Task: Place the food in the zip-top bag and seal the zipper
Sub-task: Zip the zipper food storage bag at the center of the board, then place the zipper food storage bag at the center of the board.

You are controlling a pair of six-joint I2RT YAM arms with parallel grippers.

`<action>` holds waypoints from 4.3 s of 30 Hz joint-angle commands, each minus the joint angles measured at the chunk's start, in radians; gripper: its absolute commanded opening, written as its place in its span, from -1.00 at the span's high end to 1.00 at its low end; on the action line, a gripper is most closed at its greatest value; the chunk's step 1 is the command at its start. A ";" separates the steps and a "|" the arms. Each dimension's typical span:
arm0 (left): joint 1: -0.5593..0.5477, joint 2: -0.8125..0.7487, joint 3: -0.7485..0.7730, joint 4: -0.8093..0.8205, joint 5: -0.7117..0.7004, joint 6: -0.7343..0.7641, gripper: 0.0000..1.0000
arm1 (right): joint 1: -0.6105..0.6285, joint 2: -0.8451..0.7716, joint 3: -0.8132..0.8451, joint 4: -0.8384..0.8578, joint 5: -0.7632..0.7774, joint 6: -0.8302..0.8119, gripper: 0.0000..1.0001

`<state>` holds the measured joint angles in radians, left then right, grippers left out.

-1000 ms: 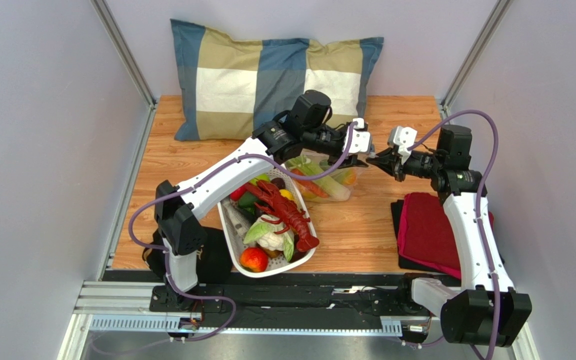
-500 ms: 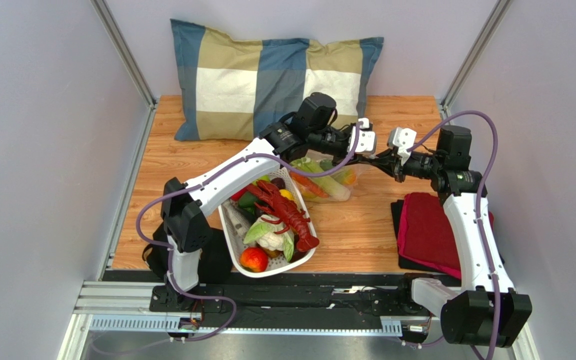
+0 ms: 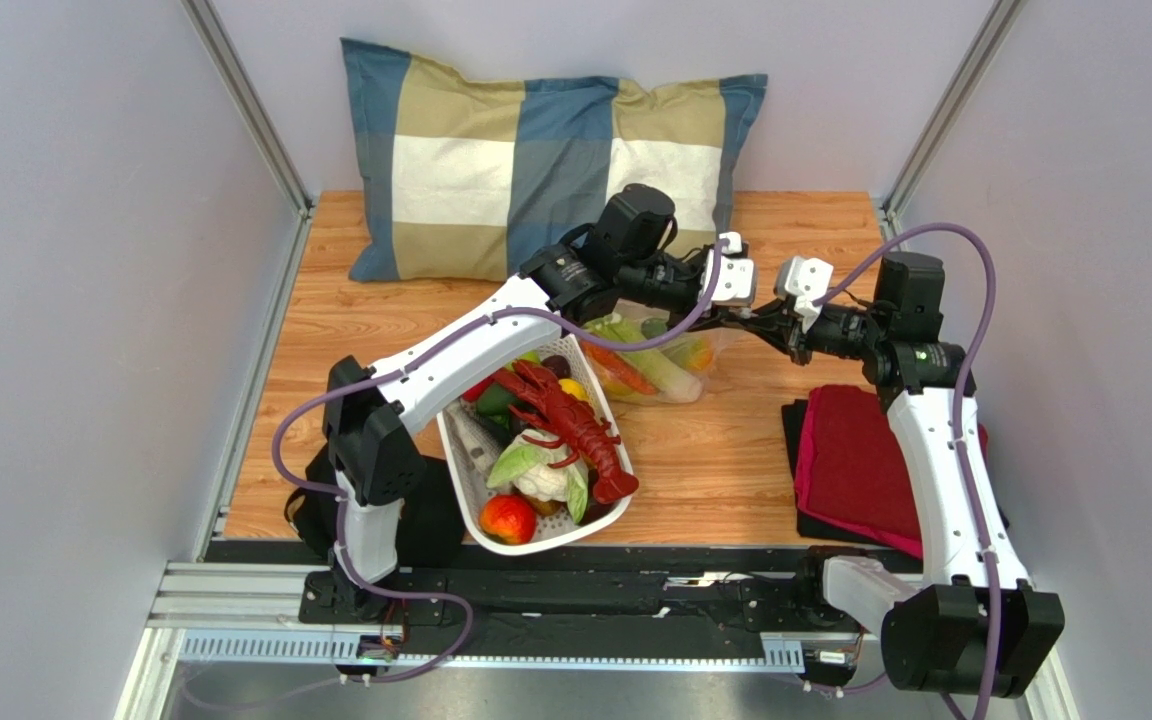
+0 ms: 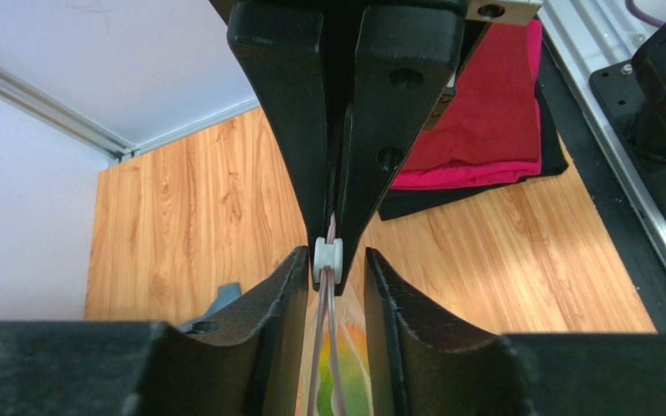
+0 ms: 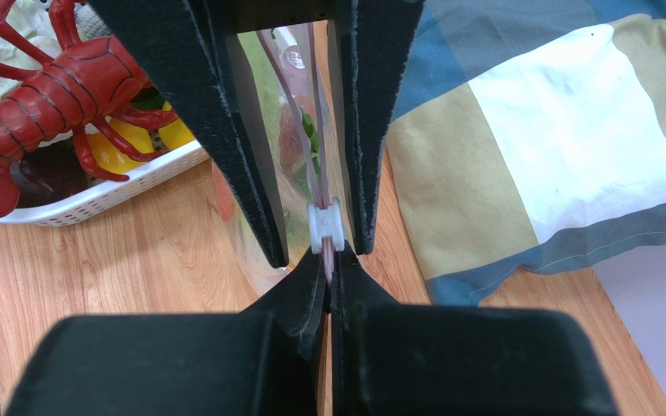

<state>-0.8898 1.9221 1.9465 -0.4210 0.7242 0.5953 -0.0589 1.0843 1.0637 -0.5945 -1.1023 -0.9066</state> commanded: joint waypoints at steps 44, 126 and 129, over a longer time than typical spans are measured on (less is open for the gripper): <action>0.127 -0.299 -0.323 -0.065 -0.068 0.245 0.87 | -0.024 -0.112 -0.044 -0.021 0.084 -0.040 1.00; 0.497 0.089 -0.077 0.165 -0.384 0.163 -0.09 | 0.082 0.787 0.588 0.274 0.308 0.028 -0.27; 0.508 0.052 -0.073 0.153 -0.382 0.132 -0.37 | 0.077 0.743 0.565 0.275 0.324 0.035 -0.42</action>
<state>-0.4026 2.0274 1.8221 -0.2863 0.3447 0.7643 0.0174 1.8893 1.6093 -0.3172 -0.7998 -0.8696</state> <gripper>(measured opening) 0.570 0.677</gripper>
